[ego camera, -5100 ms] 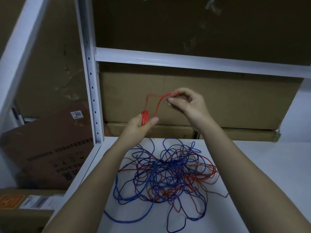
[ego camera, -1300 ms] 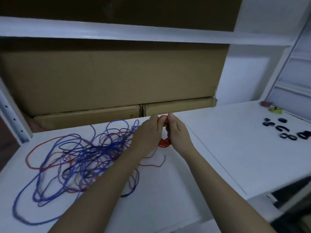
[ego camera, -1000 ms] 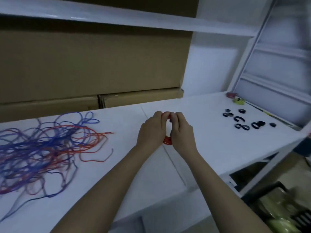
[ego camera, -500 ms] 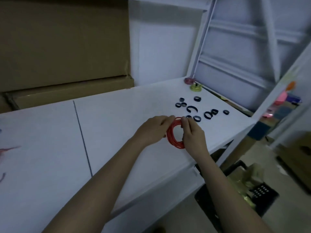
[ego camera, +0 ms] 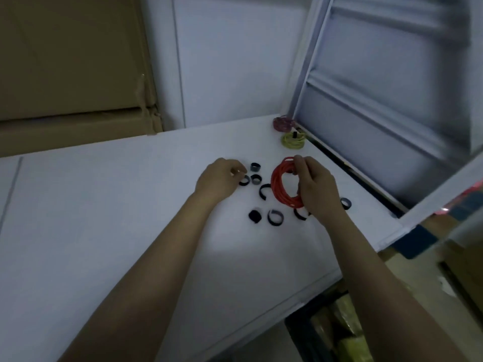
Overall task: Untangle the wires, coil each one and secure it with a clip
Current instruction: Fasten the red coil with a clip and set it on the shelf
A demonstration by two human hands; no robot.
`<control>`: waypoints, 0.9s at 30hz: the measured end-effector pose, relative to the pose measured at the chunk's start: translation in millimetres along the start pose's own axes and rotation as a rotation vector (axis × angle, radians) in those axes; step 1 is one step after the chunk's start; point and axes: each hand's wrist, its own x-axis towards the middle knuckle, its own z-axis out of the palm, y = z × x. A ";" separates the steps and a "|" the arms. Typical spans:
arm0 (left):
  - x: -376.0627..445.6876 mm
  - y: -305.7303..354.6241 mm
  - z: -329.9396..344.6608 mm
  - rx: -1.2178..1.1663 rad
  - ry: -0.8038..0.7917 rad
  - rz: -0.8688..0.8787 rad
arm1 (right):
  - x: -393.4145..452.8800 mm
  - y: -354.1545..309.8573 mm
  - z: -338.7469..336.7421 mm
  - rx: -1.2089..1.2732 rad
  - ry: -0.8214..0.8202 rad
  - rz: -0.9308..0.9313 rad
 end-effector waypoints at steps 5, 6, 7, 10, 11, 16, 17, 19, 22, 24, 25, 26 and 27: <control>14.0 1.9 14.4 0.039 0.098 -0.056 | 43.8 19.2 4.2 0.018 -0.181 -0.077; 15.7 4.6 15.8 0.058 0.112 -0.051 | 53.2 21.2 5.6 0.019 -0.214 -0.089; 17.0 8.0 17.6 0.083 0.119 -0.040 | 61.8 23.1 6.6 0.013 -0.248 -0.104; 19.9 18.4 26.4 0.243 0.121 -0.073 | 83.4 28.9 7.7 -0.018 -0.353 -0.192; 21.4 20.9 29.8 0.302 0.110 -0.116 | 89.4 31.7 7.8 -0.014 -0.385 -0.216; 27.6 35.9 41.7 0.404 0.124 -0.252 | 109.8 43.7 14.2 0.055 -0.499 -0.296; 28.3 39.4 42.8 0.413 0.138 -0.250 | 112.0 43.8 16.2 0.065 -0.515 -0.302; 29.0 45.6 44.0 0.396 0.194 -0.226 | 116.2 41.6 19.9 0.095 -0.534 -0.307; 27.8 50.1 40.0 0.259 0.357 -0.179 | 121.3 35.8 23.9 0.184 -0.552 -0.265; 26.2 49.8 35.5 0.127 0.440 -0.133 | 123.3 33.3 26.6 0.262 -0.561 -0.198; 25.5 49.1 33.8 0.083 0.460 -0.108 | 123.1 32.7 27.8 0.294 -0.567 -0.169; 24.3 48.9 32.9 0.045 0.469 -0.088 | 122.1 32.5 29.0 0.319 -0.582 -0.144; 23.4 47.8 33.1 0.005 0.472 -0.077 | 120.1 32.7 30.1 0.341 -0.601 -0.125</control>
